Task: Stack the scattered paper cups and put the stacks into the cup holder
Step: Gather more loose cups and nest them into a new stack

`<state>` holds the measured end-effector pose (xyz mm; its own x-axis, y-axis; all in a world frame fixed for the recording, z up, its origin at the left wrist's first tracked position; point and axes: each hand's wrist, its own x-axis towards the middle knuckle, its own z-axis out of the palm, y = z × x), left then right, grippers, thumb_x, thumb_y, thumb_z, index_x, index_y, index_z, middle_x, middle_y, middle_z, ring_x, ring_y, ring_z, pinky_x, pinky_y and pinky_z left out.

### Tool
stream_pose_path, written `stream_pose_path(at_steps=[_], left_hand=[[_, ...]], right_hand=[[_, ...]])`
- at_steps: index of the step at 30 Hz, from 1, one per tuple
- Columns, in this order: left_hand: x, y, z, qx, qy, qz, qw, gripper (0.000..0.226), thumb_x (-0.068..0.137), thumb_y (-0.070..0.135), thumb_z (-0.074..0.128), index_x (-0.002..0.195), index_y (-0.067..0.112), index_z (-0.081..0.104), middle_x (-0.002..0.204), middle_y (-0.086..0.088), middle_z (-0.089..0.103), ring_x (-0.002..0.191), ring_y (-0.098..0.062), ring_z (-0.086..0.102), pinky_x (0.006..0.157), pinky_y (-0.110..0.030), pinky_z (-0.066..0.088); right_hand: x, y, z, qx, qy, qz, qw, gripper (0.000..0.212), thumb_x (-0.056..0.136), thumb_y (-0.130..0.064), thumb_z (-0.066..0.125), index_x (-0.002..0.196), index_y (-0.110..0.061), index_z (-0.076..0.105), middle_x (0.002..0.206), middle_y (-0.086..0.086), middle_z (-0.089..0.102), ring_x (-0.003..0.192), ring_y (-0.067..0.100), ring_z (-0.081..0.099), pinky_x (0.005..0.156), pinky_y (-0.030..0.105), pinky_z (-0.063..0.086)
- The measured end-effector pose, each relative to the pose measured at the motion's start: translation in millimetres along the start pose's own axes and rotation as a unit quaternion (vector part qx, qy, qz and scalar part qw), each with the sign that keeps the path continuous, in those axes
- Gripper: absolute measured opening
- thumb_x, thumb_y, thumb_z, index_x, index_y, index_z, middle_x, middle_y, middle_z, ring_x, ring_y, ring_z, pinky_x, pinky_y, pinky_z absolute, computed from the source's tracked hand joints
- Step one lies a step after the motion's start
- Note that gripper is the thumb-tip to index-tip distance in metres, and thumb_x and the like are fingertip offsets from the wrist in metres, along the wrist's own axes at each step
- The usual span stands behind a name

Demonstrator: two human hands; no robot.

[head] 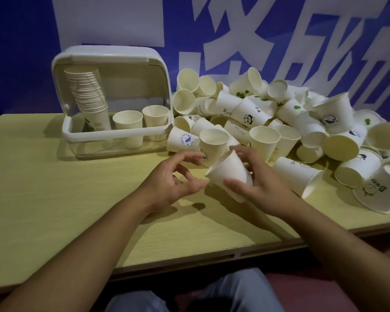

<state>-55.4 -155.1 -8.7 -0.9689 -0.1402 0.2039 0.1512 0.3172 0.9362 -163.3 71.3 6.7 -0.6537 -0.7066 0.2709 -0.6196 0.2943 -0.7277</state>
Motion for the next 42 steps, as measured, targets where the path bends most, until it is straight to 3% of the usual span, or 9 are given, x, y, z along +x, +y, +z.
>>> stream_pose_path(at_steps=[3,10,16,21,25,29,33,37,42], left_hand=[[1.1,9.9,23.0,-0.001,-0.019,0.031,0.999,0.067,0.069,0.052,0.076,0.131,0.056,0.052,0.131,0.025,0.054,0.108,-0.015,0.059,0.080,-0.045,0.060],[22.7,26.2,95.8,0.006,-0.117,0.038,0.992,0.093,0.080,0.038,0.084,0.143,0.061,0.019,0.149,0.020,0.032,0.122,0.001,0.054,0.092,-0.021,0.055],[58.0,42.4,144.3,-0.057,-0.093,0.103,0.989,0.079,0.077,0.028,0.075,0.142,0.047,0.034,0.139,0.007,0.042,0.117,-0.017,0.057,0.082,-0.037,0.061],[66.9,40.6,169.3,-0.250,-0.008,0.066,0.966,0.088,0.064,0.037,0.079,0.139,0.043,0.033,0.137,-0.007,0.049,0.119,-0.029,0.063,0.088,-0.042,0.059],[62.0,27.6,159.8,-0.192,0.059,0.069,0.977,0.088,0.061,0.050,0.081,0.134,0.050,0.032,0.128,0.004,0.058,0.114,-0.018,0.066,0.089,-0.040,0.059],[66.0,16.6,136.0,-0.122,0.080,0.115,0.983,0.078,0.069,0.047,0.074,0.132,0.056,0.028,0.131,0.006,0.055,0.118,-0.011,0.060,0.095,-0.036,0.056],[73.1,15.0,128.2,-0.111,0.056,0.108,0.986,0.082,0.066,0.040,0.080,0.131,0.055,0.032,0.131,0.014,0.052,0.112,0.002,0.059,0.086,-0.019,0.052],[74.0,12.1,130.7,-0.091,0.058,0.079,0.991,0.077,0.062,0.055,0.078,0.126,0.058,0.036,0.119,0.042,0.049,0.107,0.013,0.056,0.083,-0.009,0.047],[70.7,14.1,130.7,-0.043,0.035,0.094,0.994,0.082,0.066,0.060,0.074,0.135,0.057,0.030,0.130,0.025,0.048,0.111,0.007,0.056,0.087,-0.012,0.049]], right_hand=[[-25.5,-1.8,6.3,0.139,0.071,0.022,0.987,0.071,0.077,-0.061,0.067,0.139,-0.044,0.037,0.129,-0.017,0.056,0.114,0.003,0.059,0.090,0.032,0.056],[-47.2,3.1,-4.7,0.220,0.153,0.084,0.960,0.057,0.085,-0.053,0.064,0.137,-0.039,0.048,0.124,-0.006,0.064,0.110,0.008,0.065,0.082,0.028,0.057],[-50.8,12.6,-60.8,0.105,0.212,0.079,0.968,0.054,0.096,-0.059,0.037,0.136,-0.029,0.057,0.122,-0.006,0.066,0.109,0.012,0.064,0.090,0.045,0.054],[-50.6,14.6,-55.5,0.087,0.216,0.095,0.968,0.044,0.099,-0.047,0.040,0.140,-0.029,0.042,0.113,-0.016,0.059,0.101,-0.008,0.058,0.081,0.015,0.049],[-44.6,13.9,-44.2,0.116,0.231,0.096,0.961,0.029,0.105,-0.028,0.047,0.134,-0.029,0.041,0.111,-0.017,0.058,0.097,-0.009,0.059,0.081,0.024,0.054],[-38.8,22.7,-51.5,-0.083,0.258,0.059,0.961,0.035,0.096,-0.025,0.062,0.130,-0.027,0.054,0.110,-0.015,0.062,0.094,0.008,0.058,0.080,0.031,0.050],[-22.9,34.7,-78.6,-0.382,0.171,0.103,0.903,0.039,0.094,-0.040,0.060,0.131,-0.031,0.056,0.136,-0.004,0.056,0.129,0.026,0.042,0.103,0.044,0.026],[-11.6,47.2,-92.1,-0.433,0.036,0.231,0.871,0.061,0.087,-0.053,0.063,0.140,-0.032,0.040,0.137,-0.002,0.055,0.127,0.027,0.041,0.104,0.050,0.026],[-19.5,45.8,-101.0,-0.333,0.130,0.227,0.906,0.073,0.082,-0.056,0.071,0.141,-0.032,0.035,0.126,-0.001,0.063,0.115,0.028,0.054,0.092,0.042,0.030]])
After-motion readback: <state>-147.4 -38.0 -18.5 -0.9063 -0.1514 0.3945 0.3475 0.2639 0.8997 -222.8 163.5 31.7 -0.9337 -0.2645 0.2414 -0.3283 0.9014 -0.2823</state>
